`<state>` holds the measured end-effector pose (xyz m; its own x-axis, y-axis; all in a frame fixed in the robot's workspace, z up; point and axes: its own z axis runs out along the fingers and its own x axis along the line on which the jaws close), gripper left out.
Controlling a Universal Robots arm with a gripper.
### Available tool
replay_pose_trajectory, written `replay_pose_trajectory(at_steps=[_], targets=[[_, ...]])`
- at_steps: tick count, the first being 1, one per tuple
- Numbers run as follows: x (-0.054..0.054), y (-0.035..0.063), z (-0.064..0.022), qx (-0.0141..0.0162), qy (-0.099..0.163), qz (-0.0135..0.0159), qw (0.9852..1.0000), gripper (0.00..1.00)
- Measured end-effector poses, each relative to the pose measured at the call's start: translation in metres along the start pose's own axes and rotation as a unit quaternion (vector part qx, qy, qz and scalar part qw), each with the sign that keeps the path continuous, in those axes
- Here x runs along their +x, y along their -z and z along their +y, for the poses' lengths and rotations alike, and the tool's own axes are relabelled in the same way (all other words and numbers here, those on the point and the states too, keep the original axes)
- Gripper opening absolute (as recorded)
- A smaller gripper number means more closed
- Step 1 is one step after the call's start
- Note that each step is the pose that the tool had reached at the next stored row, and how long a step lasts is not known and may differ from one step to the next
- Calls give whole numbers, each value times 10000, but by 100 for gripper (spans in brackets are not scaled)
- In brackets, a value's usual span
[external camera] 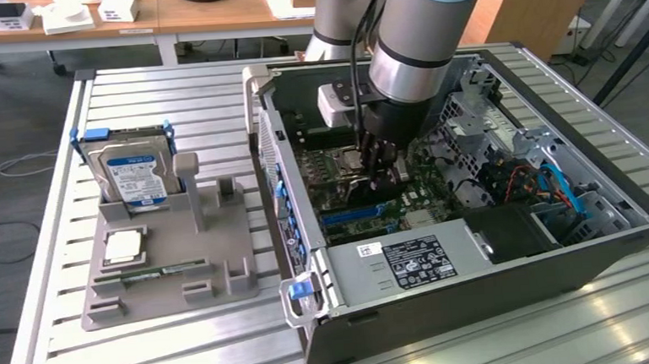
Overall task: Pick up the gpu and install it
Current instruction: 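Insert the gpu into the slot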
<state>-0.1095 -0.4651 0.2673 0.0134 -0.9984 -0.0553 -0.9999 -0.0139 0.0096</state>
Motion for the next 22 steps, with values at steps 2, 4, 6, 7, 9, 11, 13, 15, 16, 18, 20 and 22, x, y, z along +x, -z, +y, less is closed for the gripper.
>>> replay_pose_trajectory(at_steps=[2, 4, 6, 7, 9, 11, 13, 15, 16, 18, 20, 22], targets=[[1, -6, 4, 1, -1, -1, 10000, 27], [1, -13, 6, 0, 0, 0, 10000, 27], [1, -14, 6, 0, 0, 0, 10000, 27], [1, -15, 6, 0, 0, 0, 10000, 27], [1, -15, 6, 0, 0, 0, 10000, 27], [1, -25, 5, 1, 0, -3, 10000, 27], [2, -33, 6, 0, 0, 0, 10000, 27], [2, -37, 6, 0, 0, 1, 10000, 27], [2, -37, 6, -1, 0, 1, 10000, 27], [2, -40, 6, 0, 0, 0, 10000, 27], [2, -41, 6, 0, 0, 0, 10000, 27], [2, -45, 5, 1, 0, -1, 10000, 27]])
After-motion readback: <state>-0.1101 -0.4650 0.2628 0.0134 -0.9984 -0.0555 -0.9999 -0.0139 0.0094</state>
